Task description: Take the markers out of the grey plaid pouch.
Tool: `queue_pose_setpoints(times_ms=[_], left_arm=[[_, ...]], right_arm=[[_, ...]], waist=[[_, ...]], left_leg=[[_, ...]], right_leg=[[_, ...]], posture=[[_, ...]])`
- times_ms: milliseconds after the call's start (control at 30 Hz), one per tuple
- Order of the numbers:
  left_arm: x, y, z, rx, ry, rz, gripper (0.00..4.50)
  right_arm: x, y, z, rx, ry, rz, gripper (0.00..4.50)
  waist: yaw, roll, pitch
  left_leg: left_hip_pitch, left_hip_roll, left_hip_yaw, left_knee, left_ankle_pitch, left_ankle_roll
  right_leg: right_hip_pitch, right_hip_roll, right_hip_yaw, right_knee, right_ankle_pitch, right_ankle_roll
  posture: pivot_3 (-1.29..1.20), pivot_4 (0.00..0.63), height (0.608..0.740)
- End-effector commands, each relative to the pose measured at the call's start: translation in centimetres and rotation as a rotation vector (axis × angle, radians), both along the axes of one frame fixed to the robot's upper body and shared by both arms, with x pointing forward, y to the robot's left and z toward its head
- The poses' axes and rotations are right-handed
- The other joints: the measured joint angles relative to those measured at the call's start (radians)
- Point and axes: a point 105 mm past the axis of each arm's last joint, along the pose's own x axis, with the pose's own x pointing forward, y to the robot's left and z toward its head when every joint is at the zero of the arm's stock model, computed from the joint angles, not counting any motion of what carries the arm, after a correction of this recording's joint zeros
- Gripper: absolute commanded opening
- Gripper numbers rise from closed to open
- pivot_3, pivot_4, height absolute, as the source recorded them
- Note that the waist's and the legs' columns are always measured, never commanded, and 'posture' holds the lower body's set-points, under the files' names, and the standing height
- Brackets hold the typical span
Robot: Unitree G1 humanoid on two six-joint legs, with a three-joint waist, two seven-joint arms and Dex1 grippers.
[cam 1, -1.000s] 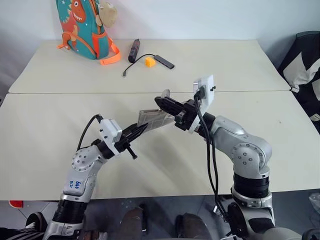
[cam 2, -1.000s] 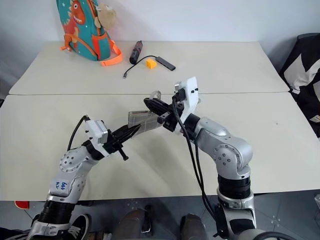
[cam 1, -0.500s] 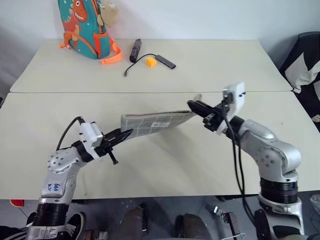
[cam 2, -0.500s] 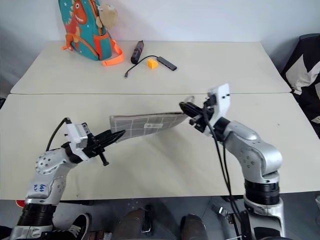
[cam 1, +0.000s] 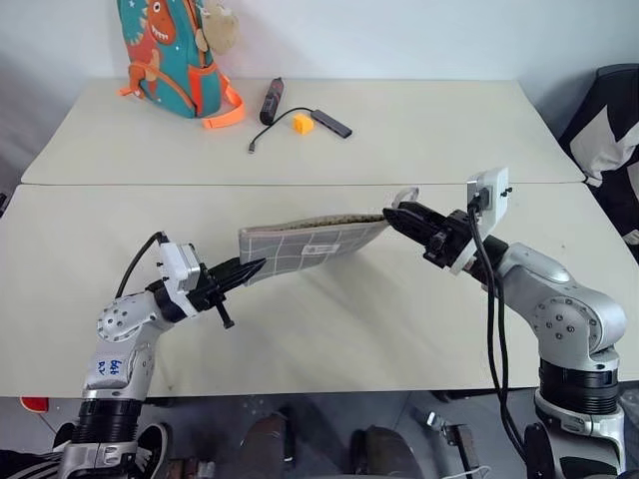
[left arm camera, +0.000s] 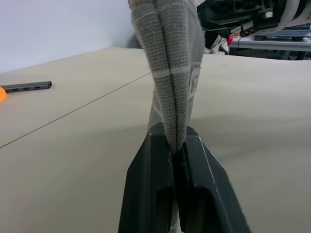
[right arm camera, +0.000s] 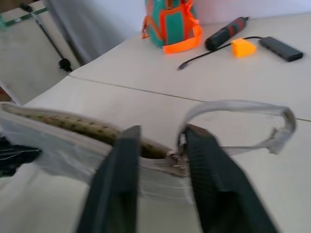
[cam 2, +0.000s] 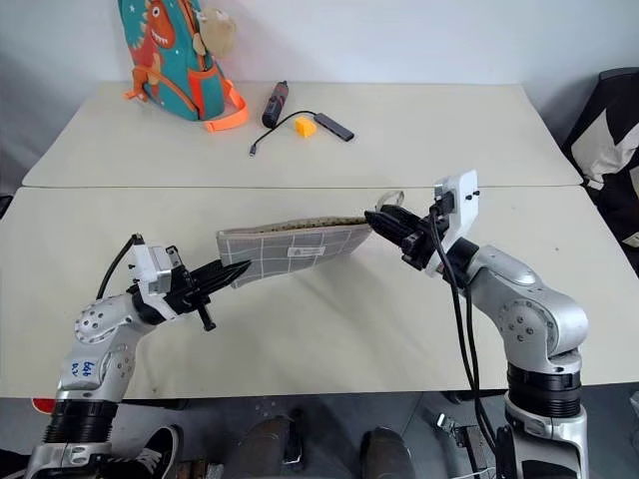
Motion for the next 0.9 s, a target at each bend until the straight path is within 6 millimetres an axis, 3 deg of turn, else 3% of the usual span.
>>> queue_pose_setpoints(times_ms=[33,133,300,433,533,667,733,800,900], left_arm=[[-0.2,0.1,0.6,0.004,-0.042,0.001,0.0],[-0.2,0.1,0.5,0.025,-0.058,0.002,0.0],[-0.4,0.1,0.3,0.055,-0.078,-0.009,0.0],[-0.5,-0.4,0.2,0.113,-0.124,-0.028,0.0],[-0.5,-1.2,-0.1,0.147,-0.15,-0.059,0.0],[-0.6,-1.8,0.0,0.132,-0.15,-0.073,0.0],[-0.7,-2.0,0.0,0.136,-0.158,-0.085,0.0],[-0.7,-2.1,0.1,0.125,-0.156,-0.084,0.0],[-0.7,-2.2,0.1,0.118,-0.152,-0.083,0.0]], right_arm=[[-1.8,-0.8,1.4,-0.039,-0.041,0.08,2.65],[-2.5,-2.2,1.3,-0.121,-0.034,0.092,3.66],[-3.0,-4.1,1.4,-0.211,-0.042,0.085,3.66],[-2.9,-1.5,3.8,-0.148,-0.133,0.131,3.66],[-3.0,0.9,3.9,-0.234,-0.203,0.171,2.75],[-2.6,2.4,3.7,-0.261,-0.255,0.173,1.33],[-2.4,3.2,2.4,-0.432,-0.343,0.188,0.63],[-2.5,3.5,1.7,-0.496,-0.375,0.215,0.03],[-2.5,3.5,1.2,-0.541,-0.406,0.234,0.03]], waist=[[0.001,0.0,0.0],[0.002,0.0,0.0],[0.001,0.0,0.0],[-0.005,0.0,0.0],[-0.003,0.002,0.001],[0.007,0.001,0.001],[0.004,0.001,0.001],[0.003,0.001,0.001],[0.001,0.001,0.001]], left_leg=[[0.0,0.0,0.0,0.0,0.0,0.0],[0.0,0.0,0.0,0.0,-0.001,0.001],[-0.001,0.0,0.0,0.001,-0.001,0.001],[-0.001,0.001,0.0,0.001,-0.001,0.001],[-0.001,0.002,0.0,0.002,0.0,0.0],[-0.002,0.001,-0.003,0.003,-0.001,0.0],[-0.004,0.0,-0.003,0.004,-0.002,0.001],[-0.004,0.0,-0.002,0.004,-0.002,0.001],[-0.004,0.0,-0.002,0.005,-0.002,0.001]], right_leg=[[0.0,0.0,0.0,0.0,0.0,0.0],[0.001,-0.001,0.0,-0.001,0.0,0.0],[0.001,-0.001,-0.001,-0.002,0.0,0.0],[0.001,-0.001,-0.001,-0.002,0.0,0.0],[0.001,-0.001,-0.002,-0.002,0.0,0.0],[0.001,-0.002,0.0,-0.001,0.0,0.0],[0.0,-0.002,-0.001,-0.002,0.0,0.0],[0.0,-0.001,-0.003,-0.002,0.001,0.001],[0.0,-0.001,-0.005,-0.002,0.001,0.001]], posture=[[0.0,0.15,0.74],[0.0,0.15,0.74],[0.0,0.15,0.74],[0.0,0.15,0.74],[0.0,0.15,0.74],[0.0,0.15,0.74],[0.0,0.15,0.74],[0.0,0.15,0.74],[0.0,0.15,0.74]])
